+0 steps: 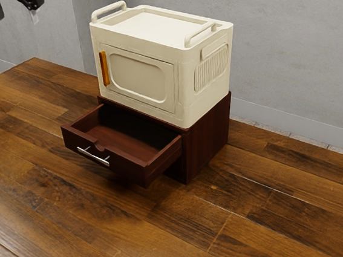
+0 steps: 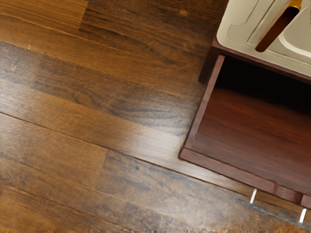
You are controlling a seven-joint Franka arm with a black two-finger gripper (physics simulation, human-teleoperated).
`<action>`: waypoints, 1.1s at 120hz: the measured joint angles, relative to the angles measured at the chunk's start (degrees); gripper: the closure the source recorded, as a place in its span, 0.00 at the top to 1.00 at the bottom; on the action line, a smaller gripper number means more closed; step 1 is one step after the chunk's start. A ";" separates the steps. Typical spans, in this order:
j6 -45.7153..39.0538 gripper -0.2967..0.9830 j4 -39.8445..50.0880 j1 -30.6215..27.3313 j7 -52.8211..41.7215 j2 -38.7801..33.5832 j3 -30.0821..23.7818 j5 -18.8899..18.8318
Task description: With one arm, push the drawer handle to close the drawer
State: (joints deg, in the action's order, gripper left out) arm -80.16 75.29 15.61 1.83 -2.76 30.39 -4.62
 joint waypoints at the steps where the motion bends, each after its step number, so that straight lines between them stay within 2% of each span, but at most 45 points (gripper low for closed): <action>1: 0.07 0.77 0.02 0.13 0.02 0.11 -0.06 0.00; 22: 1.10 0.77 0.87 2.92 0.41 1.73 -0.31 0.45; 34: 1.56 0.76 7.32 3.71 0.69 -1.40 -1.46 1.18; 47: 1.82 0.56 14.84 -0.18 1.60 -4.91 -3.57 1.25; 62: 1.59 0.35 23.07 -0.53 3.09 -10.47 -6.80 -0.38; 71: 0.78 0.28 28.67 -7.50 4.09 -14.61 -14.48 -1.20; 77: 0.18 0.25 31.86 -9.98 4.72 -16.73 -17.18 -1.51; 100: -4.53 0.18 45.90 -11.60 6.93 -23.38 -20.64 -2.36; 132: -15.46 0.16 58.99 -11.33 9.20 -24.73 -21.67 -2.72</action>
State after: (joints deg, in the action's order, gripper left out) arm -95.62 134.28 4.28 11.03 -27.49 8.71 -7.35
